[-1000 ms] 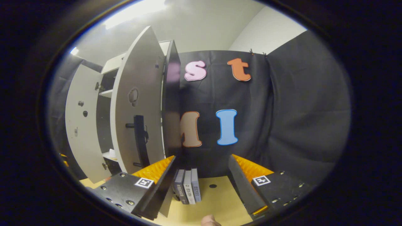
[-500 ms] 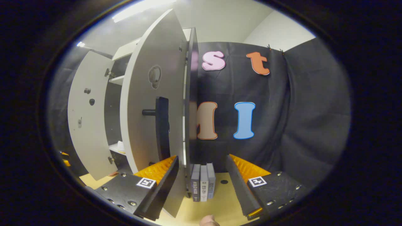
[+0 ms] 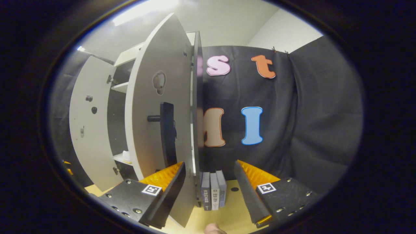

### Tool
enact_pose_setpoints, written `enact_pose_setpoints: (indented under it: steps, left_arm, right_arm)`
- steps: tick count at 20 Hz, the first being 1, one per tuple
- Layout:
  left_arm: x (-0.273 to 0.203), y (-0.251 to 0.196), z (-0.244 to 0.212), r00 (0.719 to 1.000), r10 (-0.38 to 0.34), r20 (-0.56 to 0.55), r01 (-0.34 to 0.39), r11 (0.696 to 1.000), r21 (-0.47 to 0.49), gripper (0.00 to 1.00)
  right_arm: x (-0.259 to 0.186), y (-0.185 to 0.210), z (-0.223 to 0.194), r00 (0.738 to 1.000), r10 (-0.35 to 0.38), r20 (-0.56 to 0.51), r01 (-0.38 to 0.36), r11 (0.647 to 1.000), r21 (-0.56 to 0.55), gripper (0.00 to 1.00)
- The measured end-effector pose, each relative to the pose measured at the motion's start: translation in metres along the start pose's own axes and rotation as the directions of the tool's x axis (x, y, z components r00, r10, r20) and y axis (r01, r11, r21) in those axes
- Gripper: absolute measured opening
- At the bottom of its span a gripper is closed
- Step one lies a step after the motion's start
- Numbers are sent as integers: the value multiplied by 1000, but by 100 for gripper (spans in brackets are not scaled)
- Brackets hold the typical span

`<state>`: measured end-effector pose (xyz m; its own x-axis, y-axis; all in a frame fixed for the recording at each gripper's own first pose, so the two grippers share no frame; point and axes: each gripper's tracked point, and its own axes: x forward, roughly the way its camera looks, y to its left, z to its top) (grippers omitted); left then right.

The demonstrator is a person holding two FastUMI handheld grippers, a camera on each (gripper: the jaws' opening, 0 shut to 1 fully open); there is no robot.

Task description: Grab one shoe with the right hand and put it into the shoe cabinet, grab the other shoe with the left hand and put it into the shoe cabinet; then close the right door with the right hand and the left door with the left hand.

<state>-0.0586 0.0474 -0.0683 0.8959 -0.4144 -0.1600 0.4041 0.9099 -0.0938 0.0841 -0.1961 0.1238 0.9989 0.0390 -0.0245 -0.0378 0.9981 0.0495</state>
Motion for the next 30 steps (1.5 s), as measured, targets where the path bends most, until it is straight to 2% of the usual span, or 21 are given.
enact_pose_setpoints:
  steps: [1,2,3,4,7,11,12,14,17,20,21,23,26,30]
  left_arm:
    - [0,-1,1,1000,3,3,-3,1000,-1,97]
    - [1,-2,3,1000,4,6,-4,1000,-3,97]
    - [2,-2,3,1000,5,8,-5,1000,-3,97]
    - [3,-2,3,1000,8,3,-8,1000,-2,98]
    - [4,-3,2,1000,13,-14,-13,1000,7,97]
    - [-2,9,12,998,67,3,-67,997,26,97]
    - [-5,11,14,997,73,9,-74,997,30,97]
    - [-7,11,20,997,73,32,-74,997,33,97]
    - [-8,13,23,995,88,42,-89,996,29,98]
    - [-13,14,27,994,98,51,-99,995,19,97]
    - [-14,17,28,993,105,52,-107,994,21,97]
    - [-20,24,29,990,129,54,-131,991,29,96]
    - [-22,33,34,986,158,54,-159,987,20,98]
    - [-24,56,41,977,202,62,-203,979,12,96]
  right_arm:
    - [-1,11,-3,1000,9,-4,-9,1000,8,89]
    - [-3,24,-7,1000,23,-11,-23,1000,12,92]
    - [-1,35,-7,999,38,-13,-38,999,16,89]
    - [2,44,-7,998,54,-17,-54,998,16,92]
    - [7,75,-7,995,99,-11,-99,995,-2,92]
    - [15,89,-11,994,112,-14,-112,994,20,93]
    - [16,89,-11,993,115,-18,-115,993,31,91]
    - [16,93,-8,993,114,-5,-114,992,50,93]
    - [19,102,-10,993,116,-4,-116,993,28,93]
    - [17,144,-18,982,187,-15,-187,982,21,92]
    - [16,146,-20,983,183,-19,-183,983,-19,95]
    - [13,144,-24,986,167,-23,-169,980,-105,95]
    - [5,158,-36,980,197,-35,-200,975,-99,95]
    - [0,144,-51,981,185,-52,-189,978,-84,95]
